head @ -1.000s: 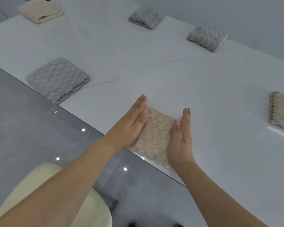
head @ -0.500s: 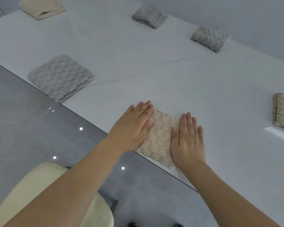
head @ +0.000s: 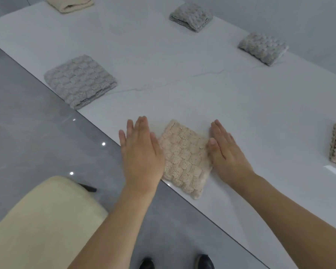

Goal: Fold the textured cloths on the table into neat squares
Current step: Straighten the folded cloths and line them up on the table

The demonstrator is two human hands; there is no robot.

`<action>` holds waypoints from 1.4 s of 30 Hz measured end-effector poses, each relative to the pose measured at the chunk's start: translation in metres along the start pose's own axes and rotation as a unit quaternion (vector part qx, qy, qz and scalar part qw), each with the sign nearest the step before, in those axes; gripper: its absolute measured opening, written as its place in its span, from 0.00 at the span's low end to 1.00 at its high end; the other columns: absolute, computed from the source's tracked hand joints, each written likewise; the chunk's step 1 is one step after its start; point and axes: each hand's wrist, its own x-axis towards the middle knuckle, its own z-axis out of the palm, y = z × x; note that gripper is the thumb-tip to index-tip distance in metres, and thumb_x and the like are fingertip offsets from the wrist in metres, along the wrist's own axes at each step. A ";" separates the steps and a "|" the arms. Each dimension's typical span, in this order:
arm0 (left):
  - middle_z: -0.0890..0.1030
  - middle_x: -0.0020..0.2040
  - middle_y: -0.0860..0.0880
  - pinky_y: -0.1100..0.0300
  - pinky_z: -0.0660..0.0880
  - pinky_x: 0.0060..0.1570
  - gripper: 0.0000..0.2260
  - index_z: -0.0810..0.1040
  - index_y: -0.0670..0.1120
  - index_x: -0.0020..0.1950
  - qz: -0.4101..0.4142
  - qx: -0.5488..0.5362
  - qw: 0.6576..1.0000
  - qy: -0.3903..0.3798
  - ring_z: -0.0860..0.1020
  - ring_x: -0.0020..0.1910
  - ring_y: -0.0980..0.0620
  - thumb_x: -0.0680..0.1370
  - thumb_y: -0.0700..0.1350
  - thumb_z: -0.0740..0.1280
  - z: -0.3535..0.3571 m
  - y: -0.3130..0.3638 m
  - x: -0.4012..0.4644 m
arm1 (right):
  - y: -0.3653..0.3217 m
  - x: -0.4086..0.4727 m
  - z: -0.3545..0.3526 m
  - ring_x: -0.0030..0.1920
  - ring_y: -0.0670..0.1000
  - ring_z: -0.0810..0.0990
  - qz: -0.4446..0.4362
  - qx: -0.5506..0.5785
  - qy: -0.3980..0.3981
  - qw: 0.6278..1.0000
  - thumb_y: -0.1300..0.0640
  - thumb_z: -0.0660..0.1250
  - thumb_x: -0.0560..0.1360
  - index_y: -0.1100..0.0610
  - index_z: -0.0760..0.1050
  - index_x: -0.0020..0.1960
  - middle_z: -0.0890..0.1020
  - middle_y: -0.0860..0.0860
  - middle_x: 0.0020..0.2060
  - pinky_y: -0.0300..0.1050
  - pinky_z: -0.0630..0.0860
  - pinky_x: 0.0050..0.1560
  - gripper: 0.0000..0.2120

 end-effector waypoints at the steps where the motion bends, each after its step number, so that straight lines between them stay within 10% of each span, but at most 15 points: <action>1: 0.65 0.76 0.44 0.49 0.44 0.77 0.21 0.61 0.40 0.77 -0.060 -0.035 0.997 0.043 0.54 0.79 0.45 0.83 0.43 0.50 0.001 0.010 -0.014 | 0.000 0.009 -0.009 0.75 0.36 0.46 -0.037 0.056 -0.026 0.997 0.41 0.42 0.82 0.51 0.49 0.79 0.49 0.41 0.78 0.35 0.41 0.75 0.28; 10: 0.46 0.81 0.54 0.49 0.47 0.78 0.28 0.46 0.45 0.81 -0.213 -0.251 0.932 0.150 0.39 0.78 0.58 0.83 0.55 0.46 0.052 0.085 -0.077 | -0.005 0.046 -0.015 0.72 0.31 0.54 -0.214 0.164 -0.217 0.938 0.44 0.49 0.83 0.40 0.46 0.78 0.51 0.31 0.75 0.37 0.71 0.59 0.25; 20: 0.46 0.81 0.53 0.52 0.44 0.78 0.27 0.48 0.46 0.81 -0.253 -0.148 0.944 0.149 0.39 0.79 0.57 0.83 0.53 0.44 0.066 0.082 -0.066 | 0.009 0.058 -0.007 0.77 0.39 0.46 -0.344 -0.004 -0.175 0.922 0.48 0.45 0.83 0.53 0.49 0.79 0.48 0.45 0.78 0.41 0.40 0.76 0.26; 42: 0.56 0.80 0.42 0.47 0.44 0.77 0.28 0.56 0.38 0.79 -0.066 0.144 0.987 0.017 0.49 0.80 0.45 0.82 0.52 0.45 0.031 0.041 -0.068 | 0.013 0.050 -0.009 0.78 0.46 0.44 -0.237 -0.192 -0.052 0.951 0.40 0.33 0.78 0.56 0.49 0.79 0.48 0.50 0.79 0.43 0.38 0.76 0.34</action>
